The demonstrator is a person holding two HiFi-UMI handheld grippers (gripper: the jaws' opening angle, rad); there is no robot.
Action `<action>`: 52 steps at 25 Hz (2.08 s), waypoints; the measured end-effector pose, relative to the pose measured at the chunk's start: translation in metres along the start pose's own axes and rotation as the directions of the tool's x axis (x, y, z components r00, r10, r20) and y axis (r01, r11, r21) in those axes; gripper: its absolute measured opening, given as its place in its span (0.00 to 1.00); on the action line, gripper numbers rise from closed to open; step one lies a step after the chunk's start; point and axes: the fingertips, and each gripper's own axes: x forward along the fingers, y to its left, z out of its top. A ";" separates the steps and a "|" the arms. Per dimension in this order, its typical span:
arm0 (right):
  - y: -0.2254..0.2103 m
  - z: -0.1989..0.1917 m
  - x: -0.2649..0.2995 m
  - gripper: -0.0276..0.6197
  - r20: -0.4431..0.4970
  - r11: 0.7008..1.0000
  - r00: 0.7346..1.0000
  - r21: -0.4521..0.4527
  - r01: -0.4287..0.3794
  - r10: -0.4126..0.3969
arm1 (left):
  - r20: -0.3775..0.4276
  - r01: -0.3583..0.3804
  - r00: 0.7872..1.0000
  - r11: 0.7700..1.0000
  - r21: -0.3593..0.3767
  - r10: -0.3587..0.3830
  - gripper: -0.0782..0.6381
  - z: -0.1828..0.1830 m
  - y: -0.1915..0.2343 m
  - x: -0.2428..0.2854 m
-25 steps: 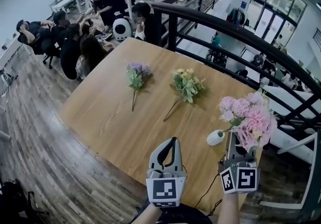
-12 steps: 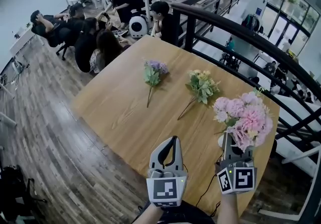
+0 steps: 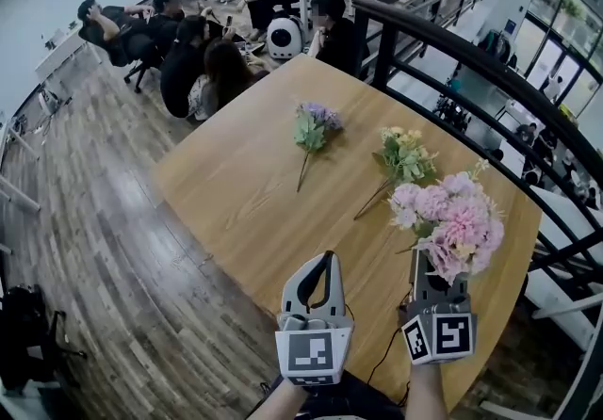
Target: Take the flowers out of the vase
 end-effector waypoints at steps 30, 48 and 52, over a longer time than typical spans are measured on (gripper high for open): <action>0.014 -0.066 0.008 0.09 -0.120 0.995 0.992 0.097 -0.019 0.030 | -0.123 0.010 0.992 1.000 -0.024 -0.013 0.14 -0.041 0.008 0.021; 0.008 -0.075 0.006 0.09 -0.169 0.995 0.986 0.102 0.001 0.016 | -0.106 0.021 0.994 1.000 -0.009 -0.022 0.14 -0.045 0.006 0.029; 0.003 -0.076 0.008 0.09 -0.171 0.994 0.985 0.109 0.006 0.013 | -0.124 0.018 0.992 1.000 -0.015 -0.020 0.14 -0.046 0.004 0.032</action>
